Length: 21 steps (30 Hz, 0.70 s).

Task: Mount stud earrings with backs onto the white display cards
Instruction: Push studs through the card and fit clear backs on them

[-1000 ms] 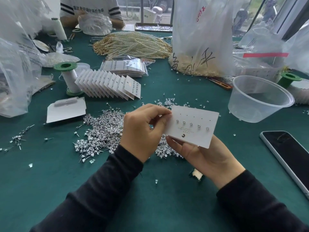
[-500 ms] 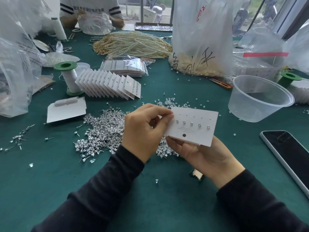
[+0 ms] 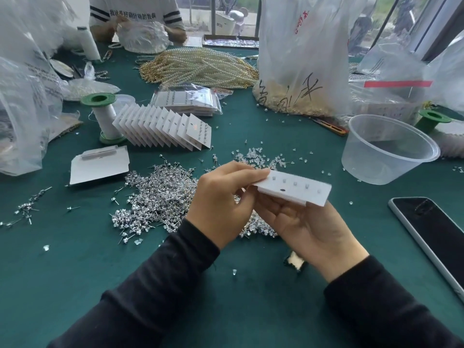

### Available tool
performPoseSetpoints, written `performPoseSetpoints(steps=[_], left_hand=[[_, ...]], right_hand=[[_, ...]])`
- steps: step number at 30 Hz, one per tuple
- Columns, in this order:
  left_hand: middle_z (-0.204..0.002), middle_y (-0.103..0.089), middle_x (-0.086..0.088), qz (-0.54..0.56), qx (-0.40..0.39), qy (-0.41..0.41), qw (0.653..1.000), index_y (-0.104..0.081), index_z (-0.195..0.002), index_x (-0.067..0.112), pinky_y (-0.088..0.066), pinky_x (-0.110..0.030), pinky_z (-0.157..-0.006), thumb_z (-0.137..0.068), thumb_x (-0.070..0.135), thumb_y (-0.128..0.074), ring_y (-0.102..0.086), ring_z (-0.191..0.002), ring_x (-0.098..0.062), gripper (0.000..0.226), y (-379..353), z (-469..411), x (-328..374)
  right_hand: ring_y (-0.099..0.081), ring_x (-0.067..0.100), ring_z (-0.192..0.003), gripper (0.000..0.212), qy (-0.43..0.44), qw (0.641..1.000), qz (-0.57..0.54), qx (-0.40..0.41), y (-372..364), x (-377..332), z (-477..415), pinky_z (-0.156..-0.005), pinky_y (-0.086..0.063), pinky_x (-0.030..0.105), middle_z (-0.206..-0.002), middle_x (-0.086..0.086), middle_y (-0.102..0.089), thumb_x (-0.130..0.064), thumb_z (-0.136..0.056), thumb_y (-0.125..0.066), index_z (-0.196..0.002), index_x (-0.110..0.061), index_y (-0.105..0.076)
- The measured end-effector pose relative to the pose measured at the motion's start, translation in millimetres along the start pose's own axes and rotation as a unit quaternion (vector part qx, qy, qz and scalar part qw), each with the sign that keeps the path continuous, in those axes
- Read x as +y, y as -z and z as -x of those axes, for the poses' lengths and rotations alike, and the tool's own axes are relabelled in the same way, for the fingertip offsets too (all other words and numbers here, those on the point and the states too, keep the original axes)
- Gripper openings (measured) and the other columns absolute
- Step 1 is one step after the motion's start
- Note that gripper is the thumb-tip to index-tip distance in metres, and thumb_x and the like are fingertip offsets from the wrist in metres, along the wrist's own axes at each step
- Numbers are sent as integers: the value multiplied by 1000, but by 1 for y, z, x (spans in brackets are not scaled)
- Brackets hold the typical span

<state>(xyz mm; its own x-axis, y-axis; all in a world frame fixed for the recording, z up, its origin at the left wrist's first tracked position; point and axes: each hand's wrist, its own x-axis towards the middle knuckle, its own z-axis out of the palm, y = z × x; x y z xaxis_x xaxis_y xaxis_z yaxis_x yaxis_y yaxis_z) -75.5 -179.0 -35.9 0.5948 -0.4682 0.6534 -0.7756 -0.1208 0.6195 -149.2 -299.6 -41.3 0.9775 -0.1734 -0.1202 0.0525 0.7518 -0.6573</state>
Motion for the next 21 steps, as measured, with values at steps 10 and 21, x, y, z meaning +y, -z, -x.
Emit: performPoseSetpoints(steps=[10,21], left_hand=[[-82,-71,-10,-22,-36,-26,999,-73,-90,2,-51,-23,-67,-69,-5,-60,-66,-70,-19,25,2,0,4],[-41,-43,9,-70,43,80,993,-60,-52,1,-28,-18,-38,-77,18,-58,-35,-38,-8,30,16,-5,-3]], right_hand=[[-63,22,-79,19,-18,999,45,22,4,2,-2,-78,-54,34,-84,11,-69,-8,-70,-57,-79,-6,-73],[-55,-1,-61,17,199,686,666,213,28,-30,1,-63,-42,16,-73,-11,-64,-6,-85,-61,-92,-17,-72]])
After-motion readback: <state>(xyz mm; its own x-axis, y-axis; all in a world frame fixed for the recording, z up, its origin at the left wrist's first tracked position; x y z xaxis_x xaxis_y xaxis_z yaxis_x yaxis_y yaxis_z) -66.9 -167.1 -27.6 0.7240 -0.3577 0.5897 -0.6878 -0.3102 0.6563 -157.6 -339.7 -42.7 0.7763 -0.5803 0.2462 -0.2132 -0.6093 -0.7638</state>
